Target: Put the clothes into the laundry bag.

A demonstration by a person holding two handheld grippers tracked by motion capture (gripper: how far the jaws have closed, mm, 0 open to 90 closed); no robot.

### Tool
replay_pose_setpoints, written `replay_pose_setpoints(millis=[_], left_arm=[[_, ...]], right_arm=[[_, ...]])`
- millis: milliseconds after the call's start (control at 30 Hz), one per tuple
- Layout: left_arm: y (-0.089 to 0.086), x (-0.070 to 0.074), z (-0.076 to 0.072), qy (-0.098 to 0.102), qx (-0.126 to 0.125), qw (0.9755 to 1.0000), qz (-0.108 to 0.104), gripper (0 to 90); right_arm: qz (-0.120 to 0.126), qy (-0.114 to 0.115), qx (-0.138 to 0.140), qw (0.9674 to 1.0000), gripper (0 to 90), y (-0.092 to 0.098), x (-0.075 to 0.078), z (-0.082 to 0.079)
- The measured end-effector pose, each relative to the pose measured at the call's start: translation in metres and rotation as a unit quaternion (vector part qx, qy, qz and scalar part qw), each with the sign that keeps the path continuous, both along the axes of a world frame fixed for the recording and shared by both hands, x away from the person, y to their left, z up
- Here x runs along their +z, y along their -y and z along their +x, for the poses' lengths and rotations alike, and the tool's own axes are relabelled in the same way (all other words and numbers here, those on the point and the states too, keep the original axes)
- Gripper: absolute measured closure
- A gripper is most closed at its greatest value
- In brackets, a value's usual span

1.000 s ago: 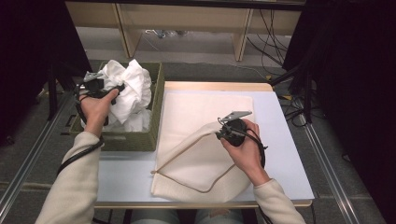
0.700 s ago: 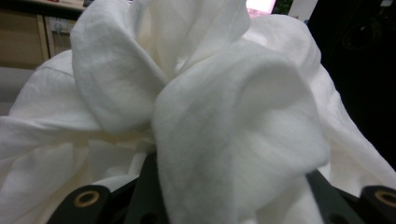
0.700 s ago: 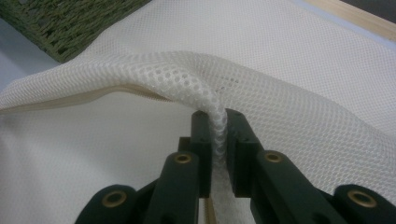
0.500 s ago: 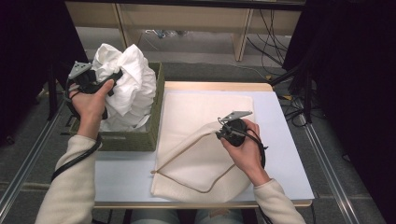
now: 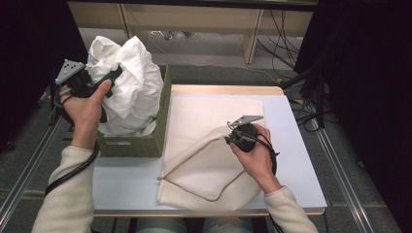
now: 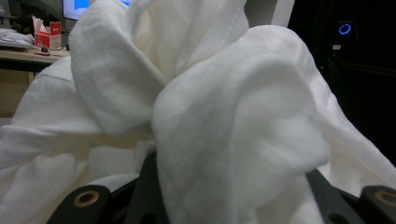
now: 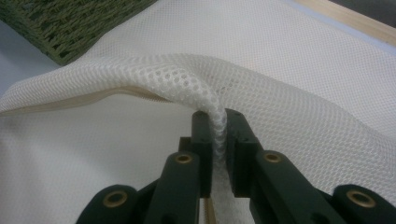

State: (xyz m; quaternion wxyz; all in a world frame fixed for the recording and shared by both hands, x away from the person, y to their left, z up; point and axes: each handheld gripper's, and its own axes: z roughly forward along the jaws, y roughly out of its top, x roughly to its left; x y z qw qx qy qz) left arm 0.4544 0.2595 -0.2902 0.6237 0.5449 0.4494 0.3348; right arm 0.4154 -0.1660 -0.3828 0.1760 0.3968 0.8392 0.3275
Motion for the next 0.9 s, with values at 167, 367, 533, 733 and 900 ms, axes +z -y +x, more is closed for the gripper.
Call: replay_pose_setpoints(millis=[167,367,533,733,900], left_arm=[[0.001,0.005,-0.007,0.004,-0.016,0.9998,0.007,70.1],[0.005,0.010,-0.018,0.015,-0.035,0.9993,0.004,70.1],[0.007,0.017,-0.028,0.023,-0.047,0.9986,0.002,70.0],[0.006,0.020,-0.034,0.023,-0.051,0.9984,0.000,69.9],[0.008,0.026,-0.045,0.034,-0.061,0.9975,-0.008,70.0]], right_arm=[[0.007,-0.004,-0.008,0.9999,83.8,-0.001,0.000,0.000],[0.003,0.002,0.001,1.0000,84.0,0.001,0.000,0.001],[0.003,0.004,0.000,1.0000,83.9,0.001,-0.001,0.001],[0.005,0.005,0.004,1.0000,84.0,0.002,0.001,0.001],[0.005,0.001,0.001,1.0000,84.0,0.001,0.000,0.000]])
